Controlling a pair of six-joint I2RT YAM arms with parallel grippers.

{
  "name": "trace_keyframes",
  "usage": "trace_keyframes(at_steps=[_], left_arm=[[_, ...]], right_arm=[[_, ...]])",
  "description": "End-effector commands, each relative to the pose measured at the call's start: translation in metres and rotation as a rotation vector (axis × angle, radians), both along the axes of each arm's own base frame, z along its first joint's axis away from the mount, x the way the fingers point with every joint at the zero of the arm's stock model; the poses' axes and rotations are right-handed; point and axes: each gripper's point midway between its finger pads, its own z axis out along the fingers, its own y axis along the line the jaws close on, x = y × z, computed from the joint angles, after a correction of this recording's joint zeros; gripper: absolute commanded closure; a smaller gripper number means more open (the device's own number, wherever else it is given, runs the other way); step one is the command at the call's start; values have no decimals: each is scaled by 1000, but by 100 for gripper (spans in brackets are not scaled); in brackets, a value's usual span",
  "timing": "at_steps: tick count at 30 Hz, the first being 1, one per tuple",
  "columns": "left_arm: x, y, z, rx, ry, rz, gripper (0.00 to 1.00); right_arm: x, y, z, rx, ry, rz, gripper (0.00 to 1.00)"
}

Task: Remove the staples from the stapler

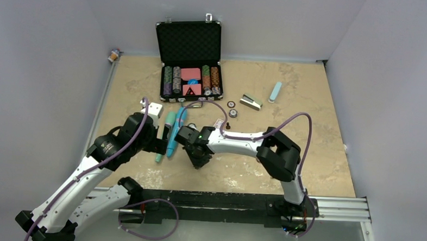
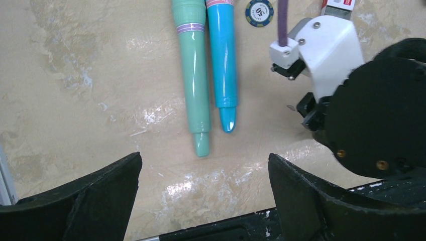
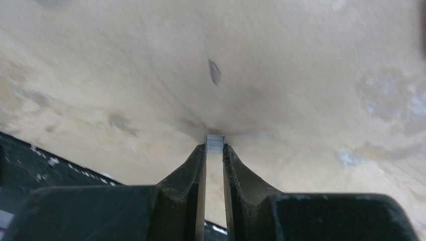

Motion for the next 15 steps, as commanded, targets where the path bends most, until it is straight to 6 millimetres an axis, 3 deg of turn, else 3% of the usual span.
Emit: trace_keyframes(at_steps=[1, 8, 15], left_arm=[[2, 2, 3, -8, -16, 23, 1], [2, 1, 2, -6, -6, 17, 1], [3, -1, 1, -6, 1, 11, 1]], right_arm=[[0, -21, 35, 18, -70, 19, 100], [-6, -41, 58, 71, -108, 19, 100], [11, -30, 120, 258, -272, 36, 100]])
